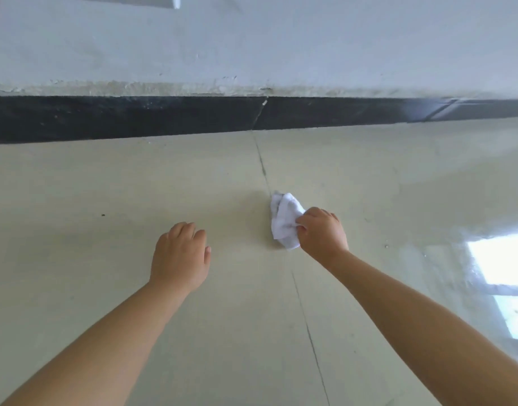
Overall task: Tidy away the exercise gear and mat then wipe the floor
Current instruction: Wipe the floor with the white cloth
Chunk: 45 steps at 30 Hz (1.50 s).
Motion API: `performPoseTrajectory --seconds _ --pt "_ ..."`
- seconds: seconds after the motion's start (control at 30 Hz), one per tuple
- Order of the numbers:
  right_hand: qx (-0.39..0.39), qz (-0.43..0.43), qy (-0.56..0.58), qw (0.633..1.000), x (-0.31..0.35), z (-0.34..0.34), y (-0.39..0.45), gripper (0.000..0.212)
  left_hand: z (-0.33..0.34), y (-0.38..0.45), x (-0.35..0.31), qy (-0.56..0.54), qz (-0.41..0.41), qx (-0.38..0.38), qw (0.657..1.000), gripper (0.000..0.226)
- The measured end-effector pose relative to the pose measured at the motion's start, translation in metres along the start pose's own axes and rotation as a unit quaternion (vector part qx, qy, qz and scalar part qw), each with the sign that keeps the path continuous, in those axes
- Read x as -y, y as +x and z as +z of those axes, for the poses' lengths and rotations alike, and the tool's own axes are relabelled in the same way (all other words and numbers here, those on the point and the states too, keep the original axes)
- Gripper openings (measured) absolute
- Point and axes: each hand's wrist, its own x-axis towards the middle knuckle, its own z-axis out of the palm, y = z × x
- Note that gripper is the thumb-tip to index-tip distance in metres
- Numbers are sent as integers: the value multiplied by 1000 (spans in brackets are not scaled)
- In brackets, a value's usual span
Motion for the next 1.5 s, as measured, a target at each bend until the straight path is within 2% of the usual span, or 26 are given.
performPoseTrajectory --seconds 0.07,0.13,0.23,0.37,0.43,0.63,0.8,0.9,1.03,1.1,1.23,1.33,1.43,1.5 --pt "38 21 -22 999 -36 -8 -24 29 -12 9 -20 -25 -13 32 999 17" --pt "83 49 -44 994 -63 -7 -46 30 -14 17 -40 -9 -37 42 998 27" --pt "118 98 -43 987 -84 7 -73 30 -13 17 -67 24 4 71 997 33" --pt "75 165 17 983 -81 32 -98 26 -3 8 -91 67 51 109 991 33" --pt "62 173 60 981 -73 47 -104 33 -1 7 -98 82 66 117 988 33" --pt "109 106 188 970 -61 83 -111 46 -3 15 -117 97 71 115 986 32" --pt "87 57 151 983 -87 93 -99 51 1 14 -139 147 45 126 980 33" --pt "54 103 160 980 -113 91 -70 61 7 12 -149 152 56 121 979 33" --pt "-3 203 215 955 -130 77 -11 59 17 6 -149 118 26 117 986 32" --pt "7 173 211 962 -120 68 20 57 22 -5 -142 100 13 124 987 33" --pt "9 56 165 985 -73 66 49 54 31 -21 -119 67 -47 134 988 40" --pt "50 -69 143 986 -45 75 23 54 39 -23 -105 13 -57 88 994 27" --pt "86 -147 112 979 -60 82 -13 55 45 -18 -102 -4 -58 89 994 30" --pt "82 -128 97 984 -92 81 -18 53 41 -10 -109 23 -25 50 998 33"
